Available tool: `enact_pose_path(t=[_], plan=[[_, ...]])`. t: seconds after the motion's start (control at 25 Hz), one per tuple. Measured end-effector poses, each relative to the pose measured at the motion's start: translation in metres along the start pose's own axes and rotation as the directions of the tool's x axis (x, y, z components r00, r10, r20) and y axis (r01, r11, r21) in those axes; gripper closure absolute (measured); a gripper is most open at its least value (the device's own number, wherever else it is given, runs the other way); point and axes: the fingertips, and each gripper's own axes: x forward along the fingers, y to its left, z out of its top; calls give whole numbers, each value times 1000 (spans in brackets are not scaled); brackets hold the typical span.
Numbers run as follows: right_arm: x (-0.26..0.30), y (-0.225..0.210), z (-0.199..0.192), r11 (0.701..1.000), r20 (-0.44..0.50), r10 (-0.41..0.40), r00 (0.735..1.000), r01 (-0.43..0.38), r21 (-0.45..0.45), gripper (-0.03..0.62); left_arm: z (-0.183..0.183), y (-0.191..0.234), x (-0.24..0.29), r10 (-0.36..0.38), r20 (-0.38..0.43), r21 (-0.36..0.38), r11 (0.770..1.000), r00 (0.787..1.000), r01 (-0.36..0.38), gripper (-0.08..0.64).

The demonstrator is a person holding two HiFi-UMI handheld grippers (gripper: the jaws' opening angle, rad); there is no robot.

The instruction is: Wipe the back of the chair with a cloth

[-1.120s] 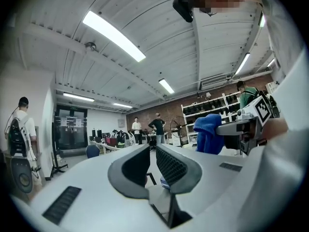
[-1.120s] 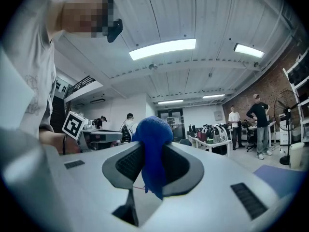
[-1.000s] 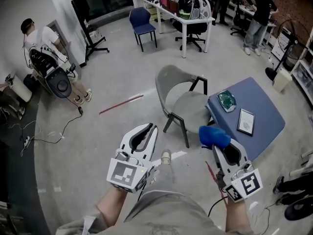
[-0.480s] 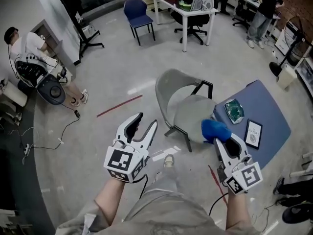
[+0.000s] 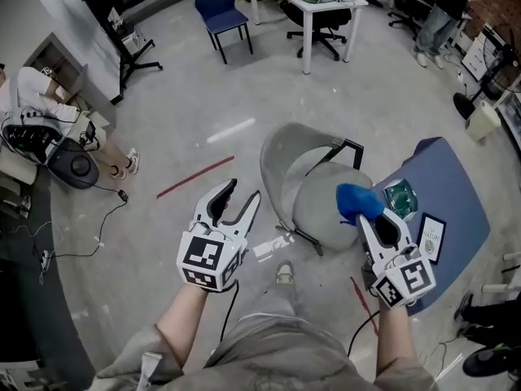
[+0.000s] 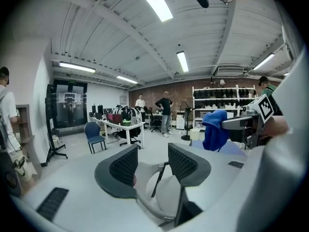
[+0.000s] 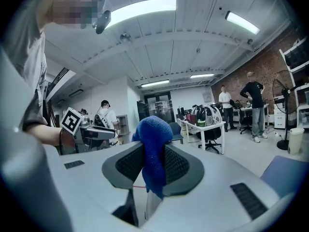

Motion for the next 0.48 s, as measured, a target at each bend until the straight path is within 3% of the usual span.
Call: enact_pose_path(t=[0.2,0.48], plan=[[46,-29,-9,999,-28,-34,999,34,6,477,-12,27,39,-24,-43,-25,999,999,23,347],[94,-85,-53,999,-85,-53,995,53,-4,477,-44,37,94,-20,-98,-24,1000,995,17,347]])
